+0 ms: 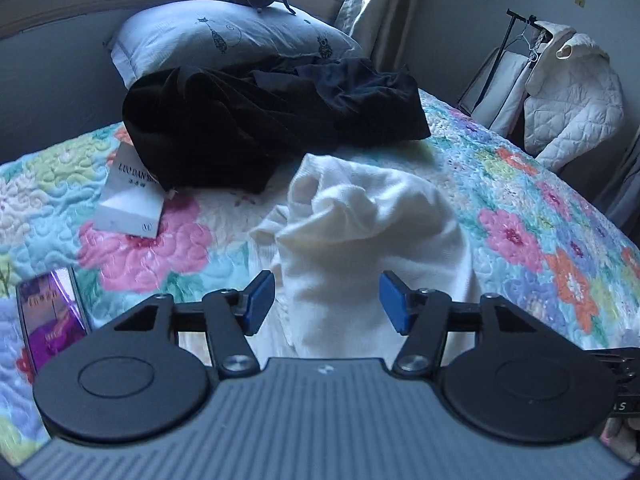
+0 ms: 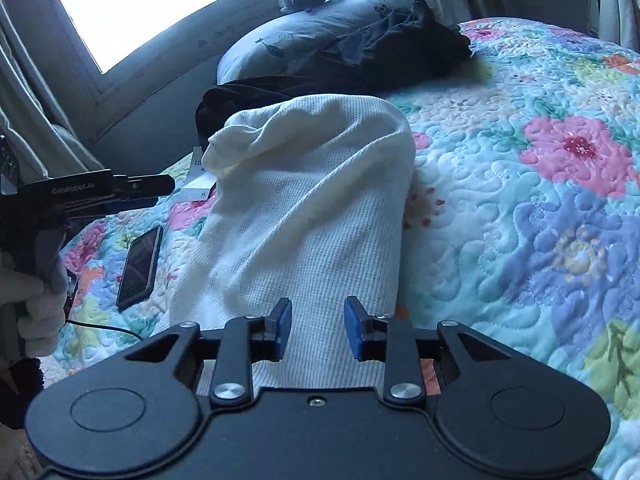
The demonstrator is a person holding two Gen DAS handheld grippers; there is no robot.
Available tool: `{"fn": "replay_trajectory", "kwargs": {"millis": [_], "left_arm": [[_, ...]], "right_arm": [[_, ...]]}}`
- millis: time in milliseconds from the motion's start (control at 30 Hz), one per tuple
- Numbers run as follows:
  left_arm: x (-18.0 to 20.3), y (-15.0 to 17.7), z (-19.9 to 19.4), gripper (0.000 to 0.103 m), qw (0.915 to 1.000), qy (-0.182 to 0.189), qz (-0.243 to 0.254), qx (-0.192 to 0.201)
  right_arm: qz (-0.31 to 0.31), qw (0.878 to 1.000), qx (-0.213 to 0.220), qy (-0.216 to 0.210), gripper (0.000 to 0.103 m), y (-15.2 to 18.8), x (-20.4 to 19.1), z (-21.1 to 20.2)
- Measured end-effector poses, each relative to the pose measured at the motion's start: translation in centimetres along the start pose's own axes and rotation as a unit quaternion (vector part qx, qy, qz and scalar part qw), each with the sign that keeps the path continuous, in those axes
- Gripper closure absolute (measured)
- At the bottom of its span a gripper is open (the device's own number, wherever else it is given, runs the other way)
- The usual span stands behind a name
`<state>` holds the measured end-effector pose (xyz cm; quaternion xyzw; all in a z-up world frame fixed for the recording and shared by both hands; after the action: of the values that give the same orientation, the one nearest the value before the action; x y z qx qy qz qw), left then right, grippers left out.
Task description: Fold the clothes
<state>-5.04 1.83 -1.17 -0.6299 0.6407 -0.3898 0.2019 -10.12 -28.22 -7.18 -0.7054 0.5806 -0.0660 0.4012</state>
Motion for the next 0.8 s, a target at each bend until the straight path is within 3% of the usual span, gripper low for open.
{"fn": "replay_trajectory", "kwargs": {"millis": [133, 267, 367, 433, 500, 600, 700, 800], "left_arm": [[-0.5, -3.0, 2.6, 0.032, 0.9997, 0.013, 0.014, 0.015], [-0.5, -4.5, 6.6, 0.029, 0.9972, 0.072, -0.016, -0.015], [-0.3, -4.4, 9.7, 0.030, 0.9944, 0.093, -0.035, -0.035], [0.0, -4.3, 11.2, 0.090, 0.9962, 0.079, -0.014, -0.035], [-0.2, -4.6, 11.9, 0.090, 0.9979, 0.062, 0.000, -0.018], [-1.9, -5.1, 12.2, 0.090, 0.9982, 0.053, -0.024, 0.013], [-4.5, -4.9, 13.8, 0.090, 0.9991, 0.014, -0.040, 0.007], [-6.2, -3.3, 16.5, 0.088, 0.9987, -0.038, -0.030, -0.014]], "right_arm": [[0.016, 1.000, -0.006, 0.003, 0.061, -0.7, 1.0, 1.3], [0.018, 1.000, -0.020, 0.012, 0.058, -0.8, 2.0, 2.3], [0.014, 0.999, -0.037, 0.012, 0.053, -0.4, 2.7, 3.3], [0.016, 0.999, -0.047, -0.001, 0.053, -0.1, 3.1, 4.0], [0.026, 0.998, -0.050, -0.018, 0.053, 0.5, 3.5, 4.9], [0.021, 0.999, -0.035, -0.020, 0.057, 1.3, 3.9, 5.5], [0.033, 0.998, -0.030, -0.037, 0.067, 1.9, 4.1, 5.2], [0.033, 0.997, -0.048, -0.043, 0.067, 2.4, 4.4, 5.4]]}}
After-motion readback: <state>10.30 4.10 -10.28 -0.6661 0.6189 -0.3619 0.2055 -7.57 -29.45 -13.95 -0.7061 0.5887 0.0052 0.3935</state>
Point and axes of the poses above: each gripper's, at about its wrist camera, not at the fingertips, and z roughly the way its jaws point, x to its right, y to its underside, the point moved 4 cm from there along z, roughly the way its jaws point, and after that the axes turned 1 degree about y, right-handed, at the moved point
